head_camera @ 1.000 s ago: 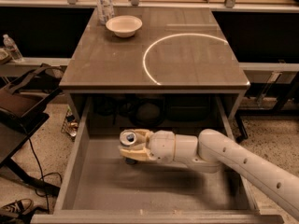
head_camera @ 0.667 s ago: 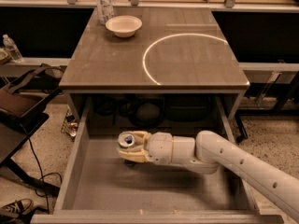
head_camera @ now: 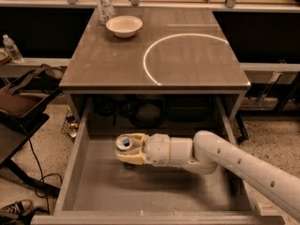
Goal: Place redbull can into top drawer
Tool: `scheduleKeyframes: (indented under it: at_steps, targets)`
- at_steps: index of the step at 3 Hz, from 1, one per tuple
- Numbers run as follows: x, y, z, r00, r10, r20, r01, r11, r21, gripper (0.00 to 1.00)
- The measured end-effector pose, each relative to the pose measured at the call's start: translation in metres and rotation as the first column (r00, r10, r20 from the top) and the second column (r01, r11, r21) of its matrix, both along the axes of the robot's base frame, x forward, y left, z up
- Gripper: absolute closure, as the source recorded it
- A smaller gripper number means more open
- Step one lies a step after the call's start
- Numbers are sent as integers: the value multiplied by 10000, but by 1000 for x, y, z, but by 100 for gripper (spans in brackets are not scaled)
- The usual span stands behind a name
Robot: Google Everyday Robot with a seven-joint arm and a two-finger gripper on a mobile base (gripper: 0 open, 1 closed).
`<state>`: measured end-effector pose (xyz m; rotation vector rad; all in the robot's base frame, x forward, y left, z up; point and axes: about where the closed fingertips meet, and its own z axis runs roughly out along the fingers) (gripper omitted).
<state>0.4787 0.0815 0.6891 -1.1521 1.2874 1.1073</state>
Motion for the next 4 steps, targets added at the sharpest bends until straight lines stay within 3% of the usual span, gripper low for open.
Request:
scheduleKeyframes:
  at_steps: [3,4]
  targets:
    - [-2,5,2,9999,117,14,-117,9999,21,6]
    - [-3,6,2,9999,141,17,-141,9999,25,0]
